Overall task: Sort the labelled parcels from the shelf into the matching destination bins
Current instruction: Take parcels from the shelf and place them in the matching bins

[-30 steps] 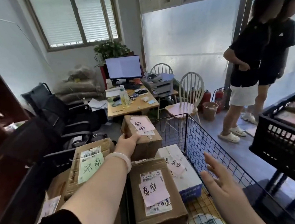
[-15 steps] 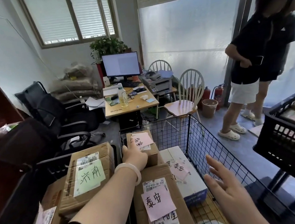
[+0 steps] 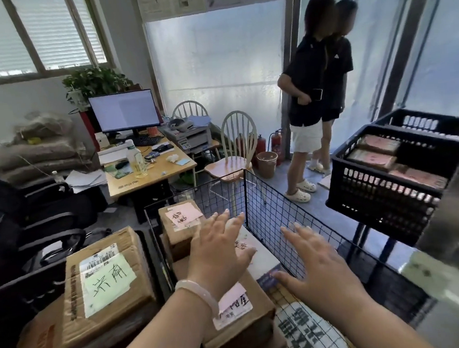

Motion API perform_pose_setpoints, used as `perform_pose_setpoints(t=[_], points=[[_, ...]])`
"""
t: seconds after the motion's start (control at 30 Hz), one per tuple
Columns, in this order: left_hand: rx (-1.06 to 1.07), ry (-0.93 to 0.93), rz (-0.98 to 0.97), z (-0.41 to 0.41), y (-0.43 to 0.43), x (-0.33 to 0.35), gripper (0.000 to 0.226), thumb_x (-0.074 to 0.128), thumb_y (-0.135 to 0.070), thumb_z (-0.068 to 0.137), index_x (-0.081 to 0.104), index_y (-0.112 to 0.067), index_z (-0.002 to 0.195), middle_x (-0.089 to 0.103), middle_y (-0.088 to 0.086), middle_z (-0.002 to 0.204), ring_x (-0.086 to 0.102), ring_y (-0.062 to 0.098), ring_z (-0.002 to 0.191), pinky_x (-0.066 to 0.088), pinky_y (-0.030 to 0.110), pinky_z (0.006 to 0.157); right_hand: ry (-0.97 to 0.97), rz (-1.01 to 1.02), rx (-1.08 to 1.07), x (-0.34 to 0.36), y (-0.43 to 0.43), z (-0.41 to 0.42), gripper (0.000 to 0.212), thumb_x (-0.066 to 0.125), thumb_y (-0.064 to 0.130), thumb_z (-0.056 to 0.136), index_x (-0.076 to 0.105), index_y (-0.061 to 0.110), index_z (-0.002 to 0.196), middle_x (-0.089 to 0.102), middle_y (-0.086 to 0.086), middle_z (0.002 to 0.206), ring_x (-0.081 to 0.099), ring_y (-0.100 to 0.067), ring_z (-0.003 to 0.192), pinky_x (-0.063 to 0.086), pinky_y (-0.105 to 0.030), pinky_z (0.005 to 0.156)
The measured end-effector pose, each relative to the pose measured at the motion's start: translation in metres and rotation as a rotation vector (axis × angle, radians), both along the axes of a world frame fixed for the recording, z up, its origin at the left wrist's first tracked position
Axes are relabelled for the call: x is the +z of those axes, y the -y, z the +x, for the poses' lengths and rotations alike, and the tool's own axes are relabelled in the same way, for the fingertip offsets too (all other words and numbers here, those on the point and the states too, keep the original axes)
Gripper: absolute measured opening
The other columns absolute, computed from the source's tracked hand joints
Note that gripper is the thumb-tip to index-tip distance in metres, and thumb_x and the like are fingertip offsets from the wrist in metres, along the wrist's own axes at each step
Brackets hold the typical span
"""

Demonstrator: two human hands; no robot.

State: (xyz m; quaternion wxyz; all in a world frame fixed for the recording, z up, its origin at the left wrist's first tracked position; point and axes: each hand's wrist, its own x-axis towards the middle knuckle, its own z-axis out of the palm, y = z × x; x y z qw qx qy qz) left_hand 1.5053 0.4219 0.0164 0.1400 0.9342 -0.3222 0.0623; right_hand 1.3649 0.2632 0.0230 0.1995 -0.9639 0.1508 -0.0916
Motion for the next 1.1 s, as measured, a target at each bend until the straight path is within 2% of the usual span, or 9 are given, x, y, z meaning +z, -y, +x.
perform_pose_setpoints(t=[0.13, 0.23, 0.3, 0.43, 0.5, 0.57, 0.73, 0.87, 1.1], points=[[-0.199, 0.135, -0.023, -0.039, 0.006, 0.010, 0.075, 0.044, -0.067, 0.090, 0.009, -0.046, 0.153, 0.012, -0.008, 0.165, 0.002, 0.016, 0.152, -0.001, 0.044, 0.120, 0.055, -0.096, -0.141, 0.000, -0.012, -0.049, 0.085, 0.045, 0.070, 0.087, -0.003, 0.044, 0.152, -0.002, 0.011, 0.163, -0.008, -0.009, 0.148, -0.010, -0.028, 0.112], [-0.375, 0.209, -0.066, -0.076, 0.012, 0.015, 0.075, 0.045, -0.066, 0.089, 0.010, -0.046, 0.152, 0.014, -0.007, 0.164, 0.004, 0.017, 0.152, -0.007, 0.042, 0.118, 0.081, -0.153, -0.268, -0.004, -0.025, -0.097, 0.087, 0.044, 0.073, 0.084, -0.002, 0.043, 0.152, 0.002, 0.009, 0.163, -0.005, -0.011, 0.149, -0.007, -0.031, 0.117], [-0.481, 0.236, -0.085, -0.105, 0.019, 0.014, 0.075, 0.046, -0.065, 0.090, 0.012, -0.044, 0.153, 0.014, -0.006, 0.165, 0.004, 0.018, 0.152, -0.005, 0.044, 0.121, 0.074, -0.188, -0.351, -0.006, -0.033, -0.133, 0.088, 0.040, 0.077, 0.083, -0.004, 0.044, 0.152, 0.001, 0.009, 0.163, -0.005, -0.012, 0.149, -0.003, -0.034, 0.119], [-0.682, 0.213, -0.151, -0.170, 0.039, 0.015, 0.075, 0.049, -0.063, 0.090, 0.018, -0.041, 0.154, 0.016, -0.006, 0.164, 0.003, 0.017, 0.152, -0.008, 0.042, 0.120, 0.100, -0.217, -0.515, -0.004, -0.046, -0.212, 0.085, 0.040, 0.074, 0.084, -0.013, 0.050, 0.146, -0.005, 0.014, 0.162, -0.013, -0.008, 0.148, -0.006, -0.035, 0.121], [-0.782, 0.212, -0.175, -0.204, 0.049, 0.020, 0.073, 0.054, -0.061, 0.088, 0.026, -0.040, 0.152, 0.021, -0.004, 0.163, 0.009, 0.018, 0.152, -0.004, 0.041, 0.120, 0.121, -0.244, -0.615, 0.002, -0.050, -0.251, 0.084, 0.040, 0.073, 0.085, -0.014, 0.051, 0.145, -0.005, 0.017, 0.162, -0.015, -0.006, 0.147, -0.007, -0.033, 0.121], [-0.880, 0.220, -0.199, -0.238, 0.060, 0.025, 0.072, 0.057, -0.059, 0.086, 0.032, -0.039, 0.150, 0.028, -0.003, 0.161, 0.015, 0.019, 0.151, 0.002, 0.040, 0.120, 0.151, -0.265, -0.716, 0.007, -0.053, -0.290, 0.082, 0.040, 0.073, 0.085, -0.005, 0.049, 0.150, -0.003, 0.016, 0.162, -0.013, -0.006, 0.147, -0.004, -0.034, 0.121], [-1.093, 0.221, -0.229, -0.327, 0.088, 0.031, 0.072, 0.047, -0.062, 0.089, 0.023, -0.039, 0.153, 0.024, -0.003, 0.162, 0.015, 0.019, 0.150, 0.009, 0.041, 0.122, 0.176, -0.301, -0.927, 0.013, -0.056, -0.391, 0.084, 0.044, 0.071, 0.084, -0.013, 0.055, 0.143, -0.001, 0.015, 0.162, -0.009, -0.008, 0.148, 0.000, -0.029, 0.119], [-1.229, 0.196, -0.253, -0.402, 0.106, 0.028, 0.071, 0.043, -0.061, 0.091, 0.016, -0.041, 0.154, 0.020, -0.006, 0.162, 0.013, 0.015, 0.149, 0.007, 0.036, 0.120, 0.197, -0.306, -1.063, 0.012, -0.056, -0.463, 0.090, 0.053, 0.068, 0.082, -0.009, 0.055, 0.146, 0.003, 0.014, 0.162, -0.006, -0.009, 0.147, 0.002, -0.029, 0.116], [-1.351, 0.110, -0.253, -0.540, 0.135, 0.022, 0.070, 0.044, -0.058, 0.093, 0.012, -0.044, 0.154, 0.015, -0.006, 0.164, 0.011, 0.014, 0.150, 0.009, 0.037, 0.122, 0.175, -0.325, -1.165, 0.018, -0.046, -0.597, 0.084, 0.060, 0.058, 0.081, 0.015, 0.043, 0.151, 0.020, 0.006, 0.160, 0.012, -0.016, 0.147, 0.011, -0.032, 0.117]])
